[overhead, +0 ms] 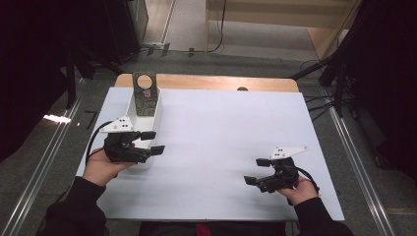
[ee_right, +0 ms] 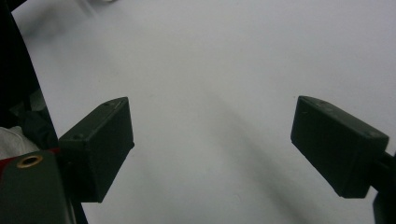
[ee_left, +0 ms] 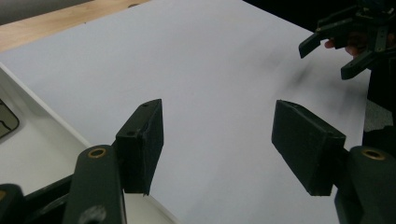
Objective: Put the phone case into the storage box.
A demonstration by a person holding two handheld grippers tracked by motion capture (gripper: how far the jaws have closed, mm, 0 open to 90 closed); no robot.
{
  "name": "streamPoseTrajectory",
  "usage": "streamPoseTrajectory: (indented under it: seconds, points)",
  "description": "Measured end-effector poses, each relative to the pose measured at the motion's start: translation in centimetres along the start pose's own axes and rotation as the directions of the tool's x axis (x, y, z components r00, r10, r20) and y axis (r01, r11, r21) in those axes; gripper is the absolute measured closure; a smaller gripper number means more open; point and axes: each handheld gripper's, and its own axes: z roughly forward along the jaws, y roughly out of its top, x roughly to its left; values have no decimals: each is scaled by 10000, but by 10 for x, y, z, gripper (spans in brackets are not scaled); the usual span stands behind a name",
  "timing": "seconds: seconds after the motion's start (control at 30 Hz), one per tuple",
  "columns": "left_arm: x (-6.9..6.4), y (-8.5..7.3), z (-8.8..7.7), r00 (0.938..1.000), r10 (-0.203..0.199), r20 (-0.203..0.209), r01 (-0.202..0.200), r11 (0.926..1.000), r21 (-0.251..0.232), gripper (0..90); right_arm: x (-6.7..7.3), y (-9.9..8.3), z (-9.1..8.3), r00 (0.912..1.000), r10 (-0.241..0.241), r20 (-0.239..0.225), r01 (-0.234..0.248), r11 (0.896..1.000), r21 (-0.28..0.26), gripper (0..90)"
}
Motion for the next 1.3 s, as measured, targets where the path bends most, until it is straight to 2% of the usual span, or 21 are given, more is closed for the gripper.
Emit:
streamPoseTrajectory:
  seconds: [0.13, 0.27, 0.37, 0.47, 0.73, 0.93, 1.3]
  points:
    - [-6, -6, 3, 9997, 150, 203, -151, 9999, 48, 313, 0, 0, 0, 10000, 0, 7, 0, 10000, 1, 122]
    - [-10, -11, 5, 9987, 255, 448, -250, 9996, -112, 311, 0, 0, 0, 10000, -3, 4, 3, 10000, -2, 122]
    - [-11, -15, 8, 9990, 252, 373, -251, 9997, -35, 285, 0, 0, 0, 10000, -18, 9, 18, 10000, -6, 122]
    - [-14, -19, 10, 9985, 469, 291, -473, 9988, 118, 285, 0, 0, 0, 10000, -7, 7, 7, 10000, -7, 122]
    - [-22, -27, 13, 9970, 664, 385, -678, 9971, 352, 285, 1, 0, 0, 10000, -16, 3, 16, 10000, -4, 122]
    - [-25, -34, 16, 9968, 667, 448, -683, 9971, 334, 285, 1, 0, 0, 10000, -16, -4, 16, 10000, 0, 122]
    - [-27, -44, 19, 9963, 686, 512, -720, 9951, 676, 285, 1, 0, -1, 10000, -34, -16, 34, 10000, 9, 122]
